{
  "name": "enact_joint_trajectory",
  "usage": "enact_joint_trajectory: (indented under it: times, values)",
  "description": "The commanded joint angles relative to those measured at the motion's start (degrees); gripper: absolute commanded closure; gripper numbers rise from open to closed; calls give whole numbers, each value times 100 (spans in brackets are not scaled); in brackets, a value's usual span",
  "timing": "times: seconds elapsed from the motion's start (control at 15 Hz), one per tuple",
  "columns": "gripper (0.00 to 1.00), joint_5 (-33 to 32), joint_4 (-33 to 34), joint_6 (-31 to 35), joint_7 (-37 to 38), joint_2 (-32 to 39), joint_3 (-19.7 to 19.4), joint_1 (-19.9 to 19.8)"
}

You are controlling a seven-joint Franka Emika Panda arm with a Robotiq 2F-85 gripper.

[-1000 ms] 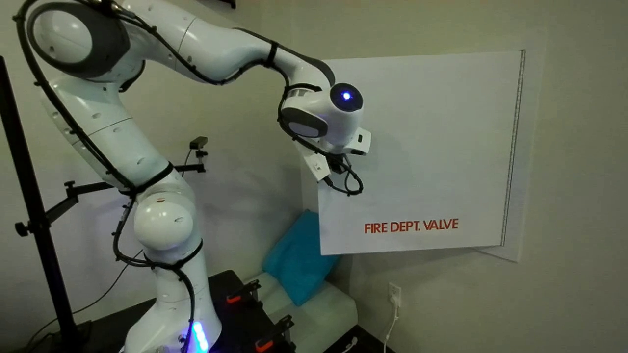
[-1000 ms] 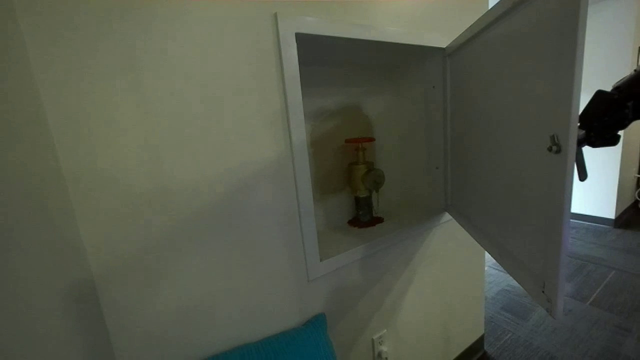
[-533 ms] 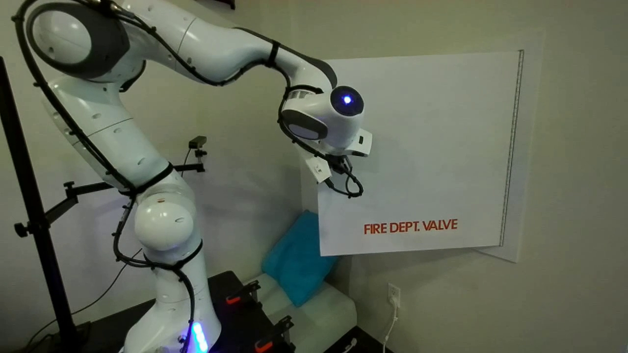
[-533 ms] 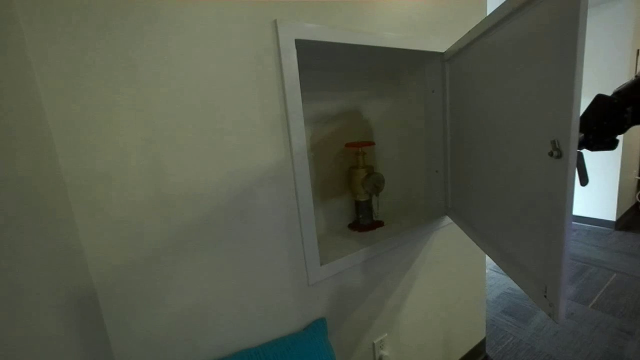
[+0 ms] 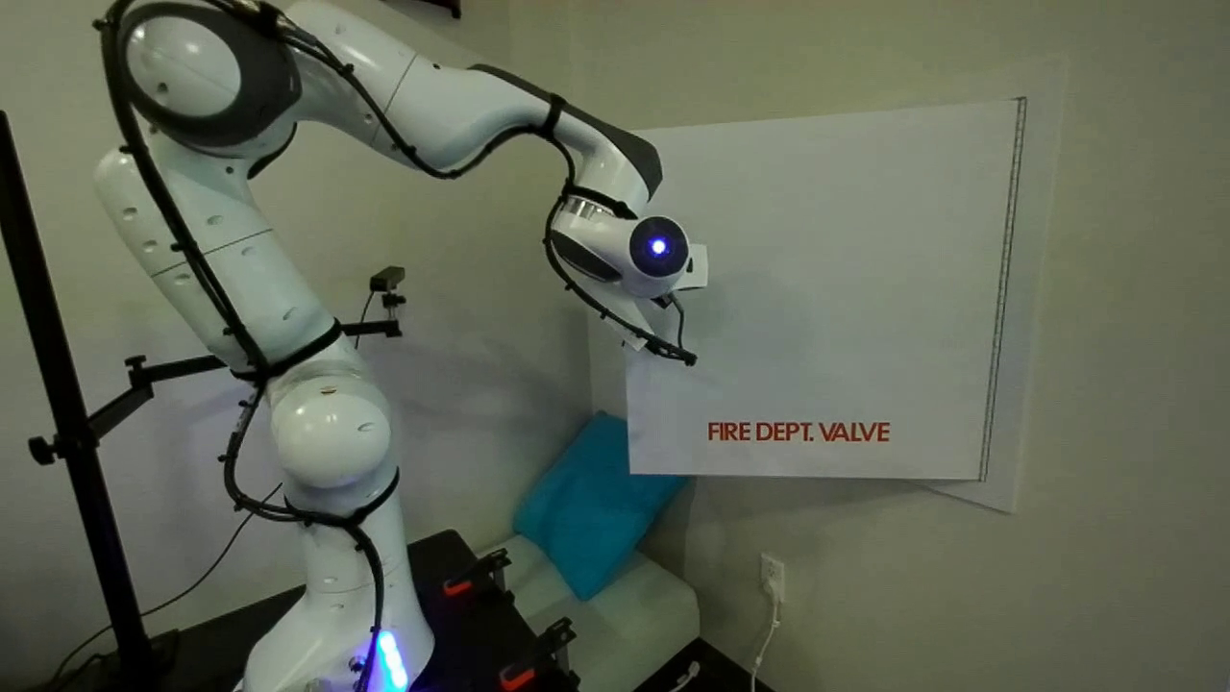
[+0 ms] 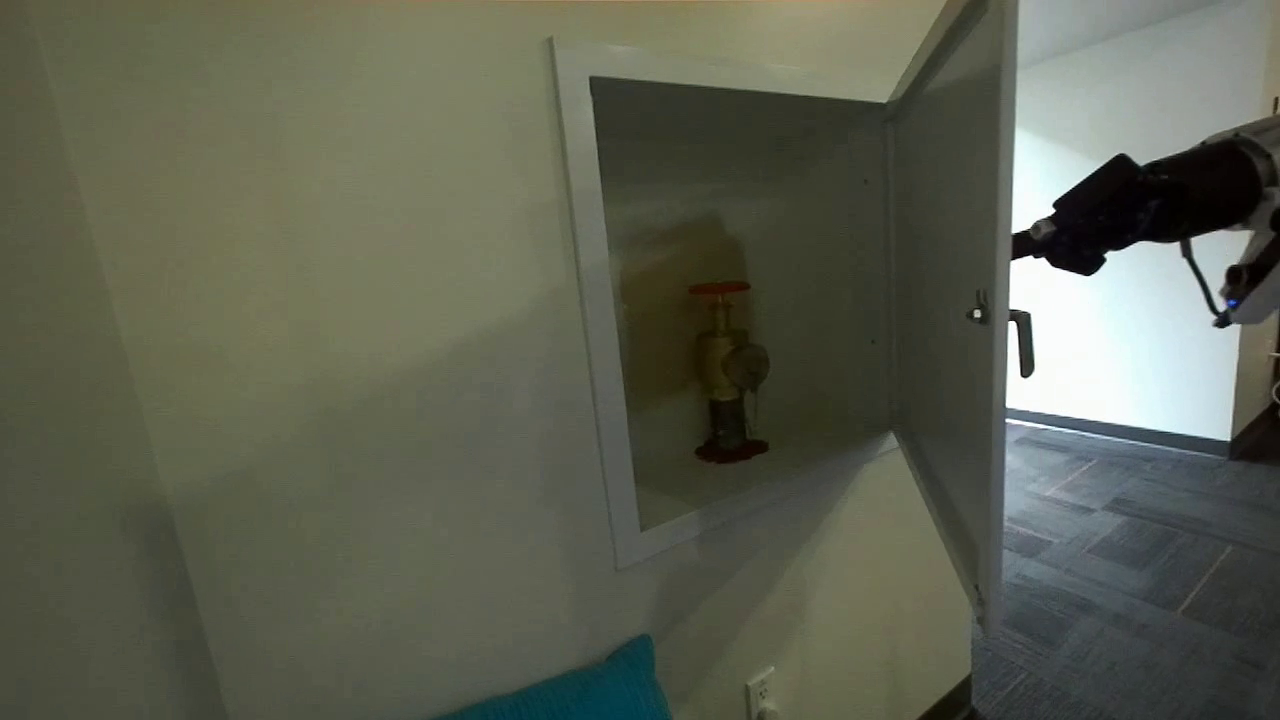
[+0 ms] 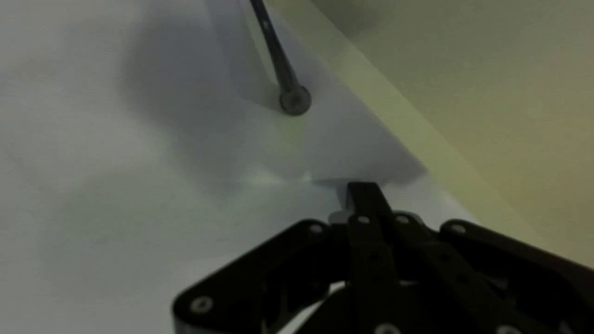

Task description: Close the door

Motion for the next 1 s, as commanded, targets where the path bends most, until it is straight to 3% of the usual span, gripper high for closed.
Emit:
enact_joint_trajectory:
  times: [0.0,0.4,0.93]
  values:
    - [100,909,421,588,-1095,491,636,211]
    - [100,2248,1523,2310,-3225,1385,1508,481]
    - [100,3451,3633,3812,-5521,2974,1817,741]
